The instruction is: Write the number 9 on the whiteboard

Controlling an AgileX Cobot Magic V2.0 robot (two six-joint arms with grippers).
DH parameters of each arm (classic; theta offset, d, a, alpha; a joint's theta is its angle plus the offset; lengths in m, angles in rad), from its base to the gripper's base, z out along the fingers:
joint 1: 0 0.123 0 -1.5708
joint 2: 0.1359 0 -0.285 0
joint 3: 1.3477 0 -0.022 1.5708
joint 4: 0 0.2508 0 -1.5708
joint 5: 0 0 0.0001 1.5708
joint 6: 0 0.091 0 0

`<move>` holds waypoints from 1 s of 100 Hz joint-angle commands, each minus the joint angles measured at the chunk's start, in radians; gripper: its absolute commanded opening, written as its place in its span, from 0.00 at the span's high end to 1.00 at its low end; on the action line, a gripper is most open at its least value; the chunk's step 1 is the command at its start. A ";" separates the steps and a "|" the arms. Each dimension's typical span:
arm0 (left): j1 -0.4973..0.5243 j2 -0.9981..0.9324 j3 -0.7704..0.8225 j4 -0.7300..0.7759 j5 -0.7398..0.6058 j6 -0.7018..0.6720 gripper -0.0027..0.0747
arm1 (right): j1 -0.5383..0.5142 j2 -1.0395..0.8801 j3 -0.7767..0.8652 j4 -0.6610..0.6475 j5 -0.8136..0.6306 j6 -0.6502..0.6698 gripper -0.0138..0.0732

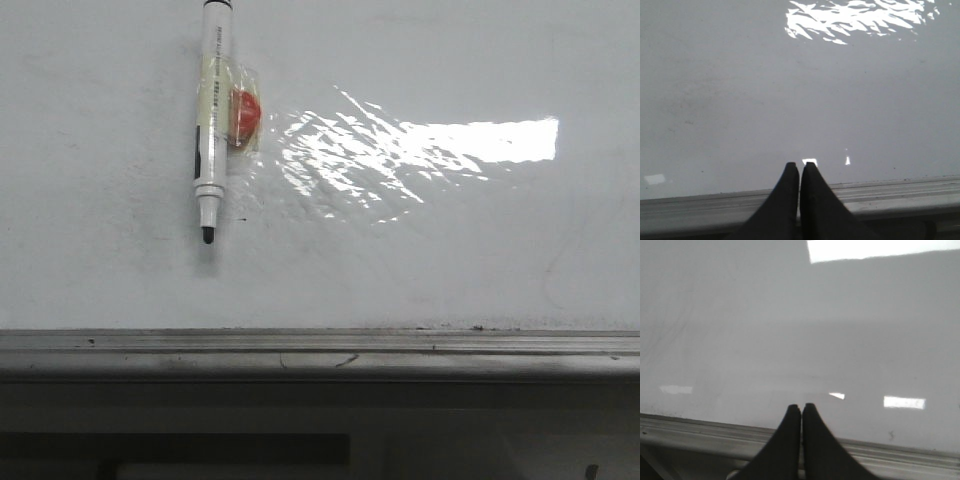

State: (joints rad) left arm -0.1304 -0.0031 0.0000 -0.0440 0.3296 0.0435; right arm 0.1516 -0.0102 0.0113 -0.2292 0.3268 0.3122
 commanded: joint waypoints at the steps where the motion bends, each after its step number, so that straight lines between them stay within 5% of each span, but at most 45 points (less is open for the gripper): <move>1: 0.001 -0.026 0.019 -0.009 -0.054 -0.010 0.99 | -0.003 -0.017 0.028 -0.008 -0.017 -0.007 0.90; 87: 0.001 -0.026 0.019 -0.009 -0.054 -0.010 0.99 | -0.003 -0.017 0.028 -0.008 -0.017 -0.007 0.90; 100: 0.001 -0.026 0.019 -0.009 -0.054 -0.010 0.99 | -0.003 -0.017 0.028 -0.104 -0.037 -0.007 0.90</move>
State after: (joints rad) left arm -0.1304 -0.0031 0.0008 -0.0440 0.3296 0.0435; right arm 0.1516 -0.0102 0.0113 -0.2602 0.3285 0.3122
